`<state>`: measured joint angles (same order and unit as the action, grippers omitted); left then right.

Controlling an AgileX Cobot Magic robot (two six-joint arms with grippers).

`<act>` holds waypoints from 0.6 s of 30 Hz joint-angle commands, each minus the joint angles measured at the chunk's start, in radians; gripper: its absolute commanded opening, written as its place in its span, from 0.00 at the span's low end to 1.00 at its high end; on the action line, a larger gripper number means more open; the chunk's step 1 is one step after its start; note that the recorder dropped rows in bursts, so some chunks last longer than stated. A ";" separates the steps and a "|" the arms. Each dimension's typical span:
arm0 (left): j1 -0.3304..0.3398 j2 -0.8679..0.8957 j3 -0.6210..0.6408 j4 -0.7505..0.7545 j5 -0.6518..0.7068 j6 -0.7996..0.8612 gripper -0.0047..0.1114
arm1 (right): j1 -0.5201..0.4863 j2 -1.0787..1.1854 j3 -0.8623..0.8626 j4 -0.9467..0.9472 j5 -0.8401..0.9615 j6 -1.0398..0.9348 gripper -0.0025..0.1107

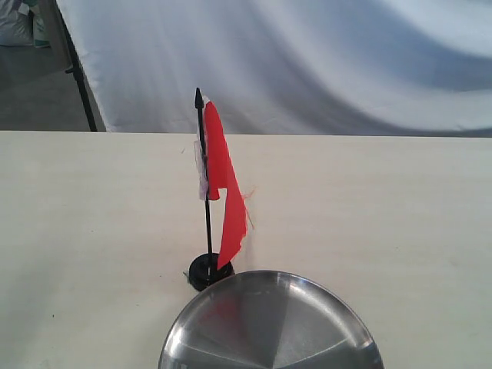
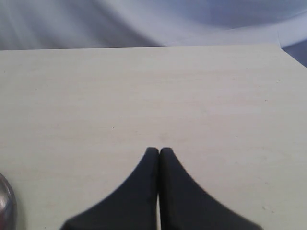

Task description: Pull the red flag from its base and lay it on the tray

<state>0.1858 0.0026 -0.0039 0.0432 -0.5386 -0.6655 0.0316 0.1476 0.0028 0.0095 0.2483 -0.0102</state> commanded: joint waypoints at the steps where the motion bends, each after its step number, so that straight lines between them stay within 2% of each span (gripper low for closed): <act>1: 0.002 -0.003 0.004 0.004 0.017 -0.010 0.04 | -0.003 -0.004 -0.003 -0.003 0.004 -0.003 0.02; 13: 0.002 -0.003 0.004 0.013 0.179 -0.008 0.04 | -0.003 -0.004 -0.003 -0.003 0.004 -0.003 0.02; 16: 0.002 -0.003 0.004 0.014 0.180 -0.040 0.04 | -0.003 -0.004 -0.003 -0.003 0.004 -0.003 0.02; 18: 0.002 -0.003 0.004 0.077 0.174 -0.087 0.04 | -0.003 -0.004 -0.003 -0.003 0.004 -0.003 0.02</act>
<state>0.1858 0.0026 -0.0039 0.0551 -0.3664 -0.6974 0.0316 0.1476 0.0028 0.0095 0.2483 -0.0102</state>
